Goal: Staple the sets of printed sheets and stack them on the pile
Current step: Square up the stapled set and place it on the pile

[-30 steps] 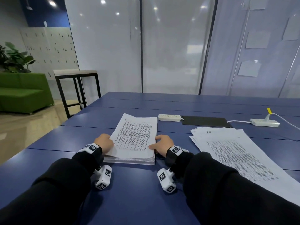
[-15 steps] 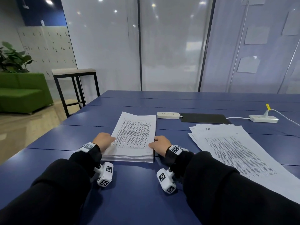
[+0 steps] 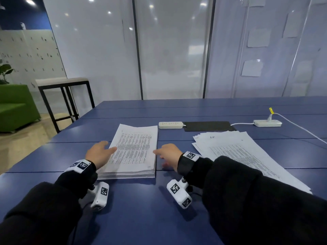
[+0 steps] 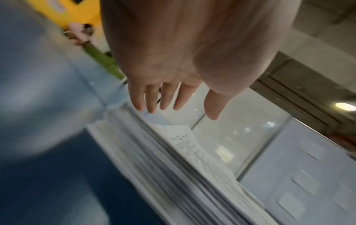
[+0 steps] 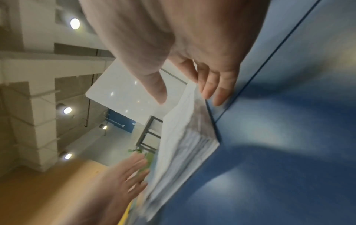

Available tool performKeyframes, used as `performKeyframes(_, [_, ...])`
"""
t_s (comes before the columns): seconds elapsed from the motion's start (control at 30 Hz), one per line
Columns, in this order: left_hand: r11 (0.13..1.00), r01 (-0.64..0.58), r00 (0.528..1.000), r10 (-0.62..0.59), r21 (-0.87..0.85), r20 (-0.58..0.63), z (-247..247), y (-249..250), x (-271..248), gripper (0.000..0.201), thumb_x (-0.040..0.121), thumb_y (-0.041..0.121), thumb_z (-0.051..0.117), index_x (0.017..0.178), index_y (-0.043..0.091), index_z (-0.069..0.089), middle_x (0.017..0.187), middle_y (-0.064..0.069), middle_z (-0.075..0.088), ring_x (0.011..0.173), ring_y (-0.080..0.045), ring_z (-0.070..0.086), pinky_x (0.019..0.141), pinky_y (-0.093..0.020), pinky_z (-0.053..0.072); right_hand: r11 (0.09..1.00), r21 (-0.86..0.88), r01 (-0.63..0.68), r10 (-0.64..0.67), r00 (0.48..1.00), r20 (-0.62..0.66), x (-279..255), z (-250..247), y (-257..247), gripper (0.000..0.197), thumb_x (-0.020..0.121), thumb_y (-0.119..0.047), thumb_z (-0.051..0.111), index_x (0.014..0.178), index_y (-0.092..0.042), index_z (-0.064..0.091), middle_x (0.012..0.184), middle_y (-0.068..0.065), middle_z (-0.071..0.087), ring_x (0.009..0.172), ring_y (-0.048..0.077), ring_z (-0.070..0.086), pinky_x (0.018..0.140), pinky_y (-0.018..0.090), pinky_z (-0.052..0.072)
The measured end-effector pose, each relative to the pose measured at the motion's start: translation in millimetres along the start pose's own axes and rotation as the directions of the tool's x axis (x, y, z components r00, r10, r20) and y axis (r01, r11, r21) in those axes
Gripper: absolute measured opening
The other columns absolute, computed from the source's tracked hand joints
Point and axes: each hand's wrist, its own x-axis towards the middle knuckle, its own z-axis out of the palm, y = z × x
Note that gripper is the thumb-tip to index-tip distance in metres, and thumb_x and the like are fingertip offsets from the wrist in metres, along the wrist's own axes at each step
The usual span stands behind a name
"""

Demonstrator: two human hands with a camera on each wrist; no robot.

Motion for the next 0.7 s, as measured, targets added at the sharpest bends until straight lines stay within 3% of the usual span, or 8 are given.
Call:
performKeyframes(0.1, [0.960,-0.279,0.956,0.280,0.029,-0.082,5,45,-26,0.050,0.091,0.044,0.071,0.134,0.018,0.065,0.139,-0.001,0.061,0.129,-0.022,0.056,0.109,-0.038,0.040,0.970,0.215,0.113,-0.111,0.994,-0.022,-33,-43,-17,0.019,0.098,-0.013,0.068,0.116,-0.011,0.063,0.098,0.005,0.060,0.087,0.017,0.057,0.061,0.030,0.052])
performKeyframes(0.2, [0.897,-0.433,0.896,0.439,-0.087,0.073,28,96,-56,0.023,0.092,0.029,0.076,0.114,0.027,0.072,0.121,0.010,0.069,0.110,-0.011,0.064,0.100,-0.030,0.045,0.960,0.197,0.199,-0.171,0.974,-0.151,-47,-112,-25,0.013,0.098,-0.010,0.065,0.110,-0.010,0.070,0.098,0.008,0.063,0.086,0.018,0.058,0.062,0.029,0.052])
performKeyframes(0.33, [0.796,-0.598,0.728,0.588,-0.092,0.353,79,153,-96,0.035,0.092,0.032,0.075,0.126,0.027,0.067,0.128,0.010,0.068,0.116,-0.010,0.062,0.103,-0.031,0.047,0.999,-0.014,-0.045,0.037,0.937,-0.346,-44,-219,2,0.012,0.097,-0.020,0.068,0.105,-0.011,0.067,0.104,0.009,0.059,0.081,0.020,0.054,0.069,0.033,0.045])
performKeyframes(0.4, [0.727,-0.686,0.632,0.624,-0.043,0.459,105,173,-110,0.053,0.093,0.037,0.073,0.142,0.027,0.058,0.142,0.006,0.060,0.128,-0.014,0.056,0.109,-0.030,0.041,0.937,-0.253,-0.239,0.108,0.891,-0.442,-43,-266,31,0.030,0.094,-0.027,0.075,0.113,-0.004,0.069,0.109,0.011,0.061,0.087,0.024,0.055,0.074,0.034,0.043])
performKeyframes(0.47, [0.701,-0.714,0.595,0.612,-0.007,0.521,128,189,-120,0.065,0.093,0.035,0.074,0.152,0.026,0.047,0.152,0.002,0.051,0.138,-0.018,0.048,0.112,-0.027,0.035,0.784,-0.473,-0.401,0.146,0.861,-0.488,-45,-300,61,0.057,0.085,-0.043,0.082,0.119,0.001,0.069,0.118,0.013,0.066,0.094,0.026,0.056,0.078,0.033,0.043])
performKeyframes(0.6, [0.687,-0.724,0.571,0.557,0.051,0.604,155,203,-123,0.075,0.091,0.025,0.074,0.157,0.026,0.039,0.156,0.001,0.047,0.141,-0.023,0.047,0.113,-0.030,0.036,0.543,-0.686,-0.484,0.213,0.870,-0.445,-44,-332,109,0.136,0.024,-0.090,0.078,0.129,-0.006,0.063,0.130,0.008,0.062,0.109,0.026,0.060,0.089,0.036,0.049])
performKeyframes(0.63, [0.674,-0.735,0.562,0.549,0.069,0.619,157,204,-122,0.072,0.090,0.023,0.074,0.155,0.027,0.043,0.153,0.001,0.050,0.138,-0.023,0.049,0.112,-0.031,0.038,0.523,-0.702,-0.484,0.209,0.871,-0.445,-47,-332,113,0.145,0.018,-0.092,0.076,0.135,-0.008,0.059,0.135,0.008,0.060,0.118,0.027,0.059,0.096,0.038,0.050])
performKeyframes(0.7, [0.650,-0.753,0.558,0.549,0.102,0.623,157,203,-118,0.060,0.088,0.021,0.075,0.143,0.030,0.056,0.138,0.001,0.061,0.127,-0.023,0.057,0.104,-0.031,0.045,0.519,-0.700,-0.491,0.191,0.865,-0.465,-52,-330,110,0.140,0.030,-0.087,0.082,0.142,-0.010,0.054,0.141,0.010,0.055,0.126,0.030,0.057,0.105,0.042,0.049])
